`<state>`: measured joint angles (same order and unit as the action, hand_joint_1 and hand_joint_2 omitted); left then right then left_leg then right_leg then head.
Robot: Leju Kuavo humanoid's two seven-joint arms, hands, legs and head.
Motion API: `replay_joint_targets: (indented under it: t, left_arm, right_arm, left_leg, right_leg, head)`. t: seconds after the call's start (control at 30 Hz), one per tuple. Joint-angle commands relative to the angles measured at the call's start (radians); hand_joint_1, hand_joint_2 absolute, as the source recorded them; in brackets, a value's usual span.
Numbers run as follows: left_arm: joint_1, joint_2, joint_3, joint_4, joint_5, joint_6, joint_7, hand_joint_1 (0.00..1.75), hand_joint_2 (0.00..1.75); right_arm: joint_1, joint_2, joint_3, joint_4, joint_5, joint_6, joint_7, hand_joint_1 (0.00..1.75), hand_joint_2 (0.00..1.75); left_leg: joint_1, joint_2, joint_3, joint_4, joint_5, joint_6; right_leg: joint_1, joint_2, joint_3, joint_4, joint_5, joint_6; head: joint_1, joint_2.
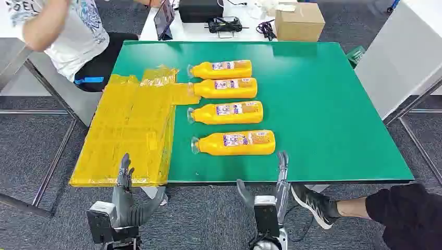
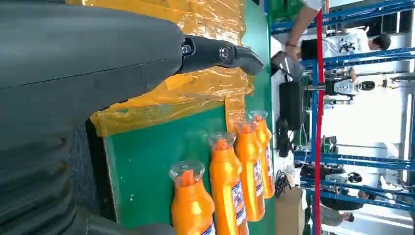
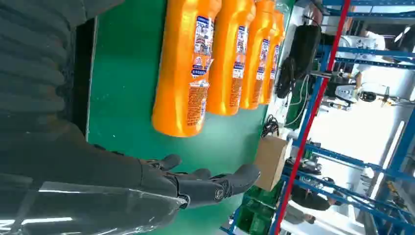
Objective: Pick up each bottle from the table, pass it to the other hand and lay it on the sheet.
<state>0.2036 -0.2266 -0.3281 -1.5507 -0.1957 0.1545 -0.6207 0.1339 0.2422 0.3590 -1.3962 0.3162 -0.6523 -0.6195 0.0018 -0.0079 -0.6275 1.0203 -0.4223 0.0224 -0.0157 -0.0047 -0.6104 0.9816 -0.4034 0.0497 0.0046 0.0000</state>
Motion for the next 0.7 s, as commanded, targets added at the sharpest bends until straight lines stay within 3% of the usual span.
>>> replay_joint_targets:
  t: [0.03, 0.23, 0.27, 0.37, 0.5, 0.53, 0.7]
  left_arm:
    - [-0.013, 0.010, 0.004, 0.039, 0.000, -0.006, 0.006, 0.00, 1.75]
    - [-0.008, 0.009, 0.006, 0.032, -0.005, -0.004, 0.009, 0.00, 1.75]
    - [-0.007, 0.009, 0.006, 0.033, -0.005, -0.004, 0.010, 0.00, 1.75]
    - [-0.009, 0.010, 0.006, 0.037, -0.006, -0.008, 0.010, 0.00, 1.75]
    - [-0.027, 0.007, 0.001, 0.054, -0.008, -0.017, 0.011, 0.00, 1.75]
    - [-0.033, 0.006, -0.004, 0.061, -0.008, -0.017, 0.010, 0.00, 1.75]
    - [-0.044, 0.010, -0.019, 0.069, -0.009, -0.016, 0.011, 0.00, 1.75]
  right_arm:
    - [-0.004, -0.025, 0.010, 0.013, -0.002, -0.007, 0.010, 0.00, 1.75]
    - [-0.004, -0.025, 0.012, 0.017, 0.003, -0.009, 0.015, 0.00, 1.75]
    - [-0.005, -0.025, 0.013, 0.019, 0.004, -0.008, 0.015, 0.00, 1.75]
    - [-0.007, -0.023, 0.013, 0.021, 0.006, -0.011, 0.015, 0.00, 1.75]
    - [0.006, -0.028, 0.005, 0.003, 0.002, -0.018, 0.016, 0.00, 1.75]
    - [0.011, -0.031, 0.002, -0.004, 0.000, -0.018, 0.018, 0.00, 1.75]
    - [0.017, -0.042, -0.008, -0.040, 0.039, -0.027, 0.012, 0.00, 1.75]
  left_leg:
    - [0.000, 0.000, 0.003, -0.001, -0.001, -0.001]
    - [0.000, 0.000, 0.003, -0.001, -0.001, -0.001]
    - [0.001, 0.001, 0.011, -0.001, -0.004, -0.002]
    - [0.000, 0.000, 0.002, -0.001, 0.000, 0.000]
    - [0.001, 0.001, 0.010, -0.002, -0.004, -0.002]
    - [0.000, 0.000, 0.004, -0.001, -0.001, -0.001]
    - [0.000, -0.001, 0.005, -0.001, -0.002, -0.001]
  right_leg:
    - [0.000, 0.000, 0.003, -0.001, -0.001, -0.001]
    - [0.000, 0.000, 0.004, -0.001, -0.001, -0.001]
    - [0.001, 0.001, 0.011, -0.002, -0.004, -0.003]
    - [0.000, 0.000, 0.002, -0.001, 0.000, -0.001]
    - [0.001, 0.001, 0.010, -0.002, -0.003, -0.003]
    - [0.000, 0.000, 0.004, -0.001, -0.001, -0.001]
    - [0.001, -0.001, 0.006, -0.001, -0.002, -0.002]
  head:
    - [0.000, 0.000]
    - [0.000, 0.000]
    - [0.000, 0.000]
    - [0.000, 0.000]
    - [0.000, 0.000]
    - [0.000, 0.000]
    - [0.000, 0.000]
